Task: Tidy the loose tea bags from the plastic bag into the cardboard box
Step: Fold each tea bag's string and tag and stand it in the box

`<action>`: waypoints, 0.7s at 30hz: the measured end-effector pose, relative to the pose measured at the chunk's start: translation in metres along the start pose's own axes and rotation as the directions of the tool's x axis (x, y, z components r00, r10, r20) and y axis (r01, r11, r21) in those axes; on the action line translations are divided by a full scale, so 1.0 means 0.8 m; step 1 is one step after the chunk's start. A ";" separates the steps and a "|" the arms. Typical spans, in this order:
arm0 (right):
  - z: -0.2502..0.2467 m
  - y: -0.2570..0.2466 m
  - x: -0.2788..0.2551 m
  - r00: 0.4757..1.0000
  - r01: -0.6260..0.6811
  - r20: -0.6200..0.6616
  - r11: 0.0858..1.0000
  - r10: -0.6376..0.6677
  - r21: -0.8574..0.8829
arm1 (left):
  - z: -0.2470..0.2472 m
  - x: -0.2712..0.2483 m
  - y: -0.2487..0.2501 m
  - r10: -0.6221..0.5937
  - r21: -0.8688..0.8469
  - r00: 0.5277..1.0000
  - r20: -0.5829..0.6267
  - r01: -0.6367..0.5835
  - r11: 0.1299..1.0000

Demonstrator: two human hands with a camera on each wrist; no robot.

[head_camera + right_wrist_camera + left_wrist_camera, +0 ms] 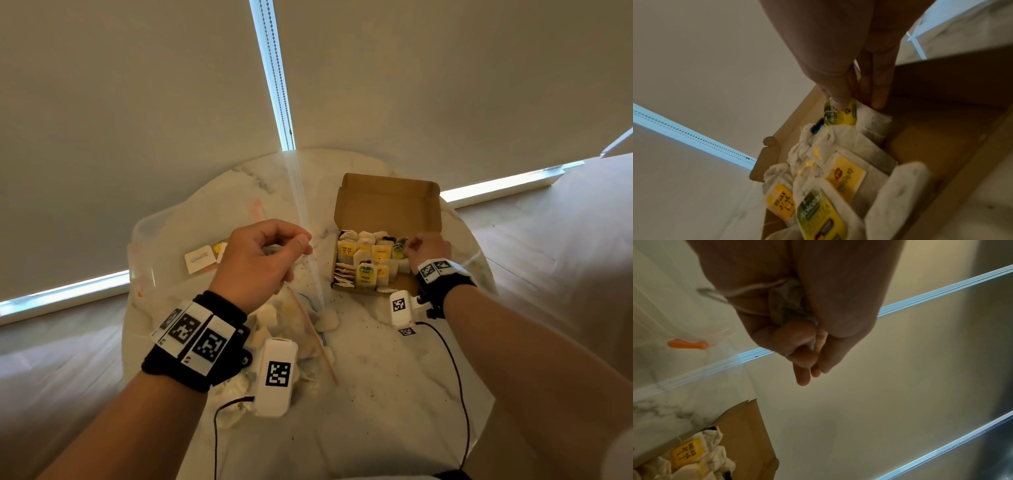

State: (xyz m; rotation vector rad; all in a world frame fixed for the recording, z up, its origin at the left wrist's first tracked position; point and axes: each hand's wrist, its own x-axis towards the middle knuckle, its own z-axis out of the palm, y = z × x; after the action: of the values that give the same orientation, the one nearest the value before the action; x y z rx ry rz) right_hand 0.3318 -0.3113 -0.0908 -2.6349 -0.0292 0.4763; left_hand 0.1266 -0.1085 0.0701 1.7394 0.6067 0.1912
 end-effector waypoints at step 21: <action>0.014 -0.004 0.001 0.972 -0.233 -0.012 0.972 0.233 0.021 | -0.007 0.008 -0.014 -0.029 -0.115 1.000 0.006 0.030 0.993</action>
State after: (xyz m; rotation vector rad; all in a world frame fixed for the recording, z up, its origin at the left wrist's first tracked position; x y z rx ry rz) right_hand 0.3294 -0.3037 -0.0991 -2.6344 0.2917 0.5319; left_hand 0.1263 -0.0989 0.0598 1.6183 0.6067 0.1979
